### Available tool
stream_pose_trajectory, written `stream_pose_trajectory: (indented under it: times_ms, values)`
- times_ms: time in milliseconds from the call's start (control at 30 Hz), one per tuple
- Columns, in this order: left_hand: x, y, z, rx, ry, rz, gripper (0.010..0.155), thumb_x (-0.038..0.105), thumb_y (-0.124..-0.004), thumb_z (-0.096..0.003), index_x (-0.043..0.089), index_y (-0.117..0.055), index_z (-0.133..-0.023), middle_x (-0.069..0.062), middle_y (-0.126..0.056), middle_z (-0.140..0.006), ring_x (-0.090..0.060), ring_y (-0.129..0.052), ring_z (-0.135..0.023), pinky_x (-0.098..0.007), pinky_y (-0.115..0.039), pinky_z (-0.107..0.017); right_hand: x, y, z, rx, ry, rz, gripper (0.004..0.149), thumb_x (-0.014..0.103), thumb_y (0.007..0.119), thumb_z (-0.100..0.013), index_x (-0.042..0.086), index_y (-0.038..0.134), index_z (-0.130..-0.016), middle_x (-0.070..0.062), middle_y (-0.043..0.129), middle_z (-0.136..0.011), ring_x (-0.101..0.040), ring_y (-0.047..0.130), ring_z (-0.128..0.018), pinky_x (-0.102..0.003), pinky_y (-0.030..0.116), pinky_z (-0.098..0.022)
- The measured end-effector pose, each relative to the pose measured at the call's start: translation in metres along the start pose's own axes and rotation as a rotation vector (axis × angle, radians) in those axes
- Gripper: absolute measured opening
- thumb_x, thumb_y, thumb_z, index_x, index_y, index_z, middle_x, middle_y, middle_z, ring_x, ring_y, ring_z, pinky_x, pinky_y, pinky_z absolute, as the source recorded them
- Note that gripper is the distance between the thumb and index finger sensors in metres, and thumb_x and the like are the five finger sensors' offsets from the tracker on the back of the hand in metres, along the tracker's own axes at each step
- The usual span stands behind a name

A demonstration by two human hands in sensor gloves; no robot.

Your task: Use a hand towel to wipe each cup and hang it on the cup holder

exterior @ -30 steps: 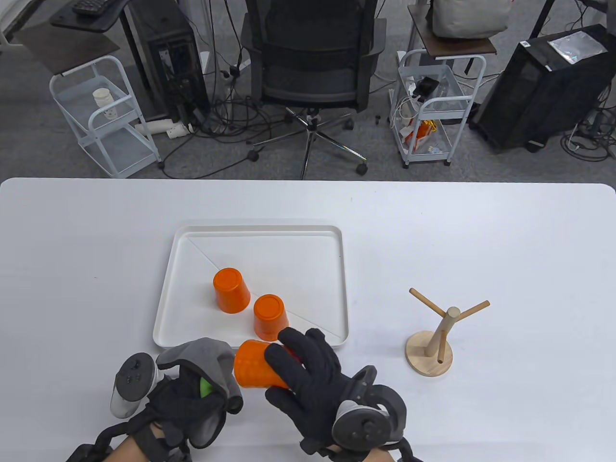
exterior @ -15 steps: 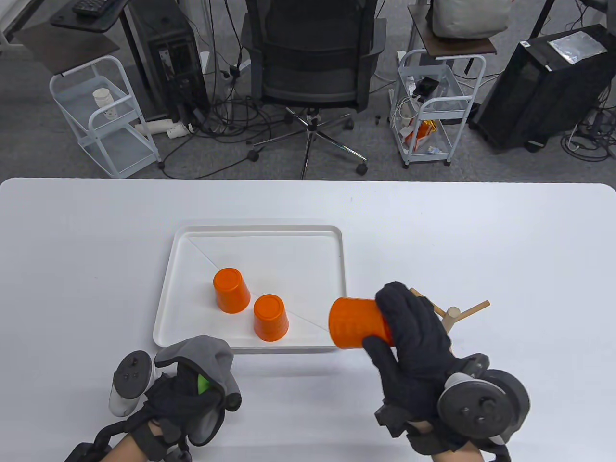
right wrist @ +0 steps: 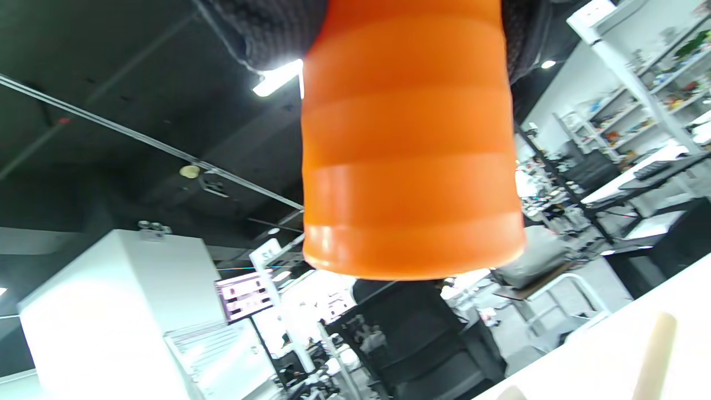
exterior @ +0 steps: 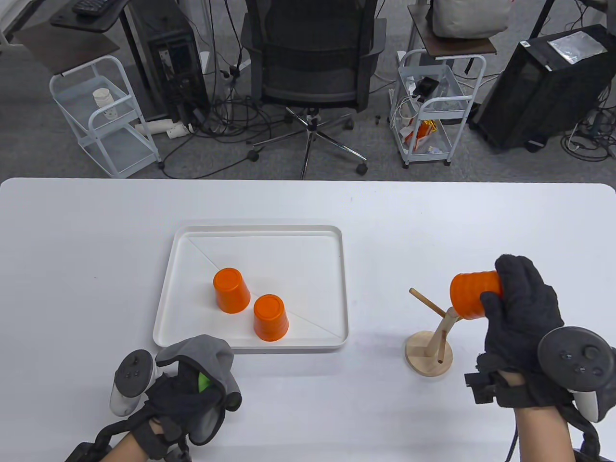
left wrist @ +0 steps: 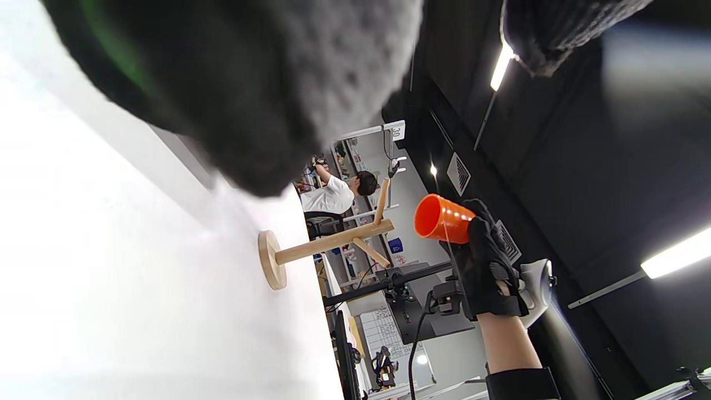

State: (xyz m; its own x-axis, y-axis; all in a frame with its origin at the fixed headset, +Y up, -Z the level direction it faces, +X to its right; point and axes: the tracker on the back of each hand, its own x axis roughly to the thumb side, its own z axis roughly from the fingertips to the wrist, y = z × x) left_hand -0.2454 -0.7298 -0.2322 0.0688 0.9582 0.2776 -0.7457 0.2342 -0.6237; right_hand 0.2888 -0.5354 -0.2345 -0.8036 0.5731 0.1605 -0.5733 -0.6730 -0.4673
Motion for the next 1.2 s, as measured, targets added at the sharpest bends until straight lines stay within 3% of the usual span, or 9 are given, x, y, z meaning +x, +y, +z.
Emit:
stream_pose_trajectory:
  times_ms: [233, 500, 1200]
  values:
    - [-0.001, 0.0, 0.0, 0.0, 0.014, 0.009, 0.089, 0.068, -0.068, -0.047, 0.042, 0.001, -0.096, -0.005, -0.016, -0.112, -0.021, -0.089, -0.072, -0.055, -0.074, -0.062, -0.044, 0.009, -0.011, 0.024, 0.173, -0.021, 0.062, 0.032, 0.067, -0.051, 0.013, 0.053, -0.108, -0.028, 0.051, -0.115, -0.06, 0.061, -0.09, -0.073, 0.036, -0.072]
    - [-0.002, 0.0, -0.001, -0.004, 0.022, 0.02, 0.088, 0.068, -0.067, -0.0472, 0.042, 0.001, -0.097, -0.005, -0.016, -0.112, -0.022, -0.089, -0.072, -0.055, -0.074, -0.062, -0.074, 0.024, -0.007, 0.039, 0.253, -0.043, 0.06, 0.033, 0.066, -0.051, 0.014, 0.056, -0.107, -0.028, 0.053, -0.114, -0.06, 0.066, -0.089, -0.072, 0.04, -0.072]
    - [-0.005, 0.0, -0.001, -0.012, 0.028, 0.023, 0.088, 0.068, -0.067, -0.0472, 0.041, 0.0, -0.097, -0.005, -0.017, -0.112, -0.022, -0.089, -0.072, -0.055, -0.073, -0.062, -0.096, 0.06, 0.001, 0.103, 0.333, -0.114, 0.058, 0.034, 0.064, -0.052, 0.016, 0.06, -0.106, -0.029, 0.061, -0.11, -0.061, 0.075, -0.085, -0.072, 0.049, -0.069]
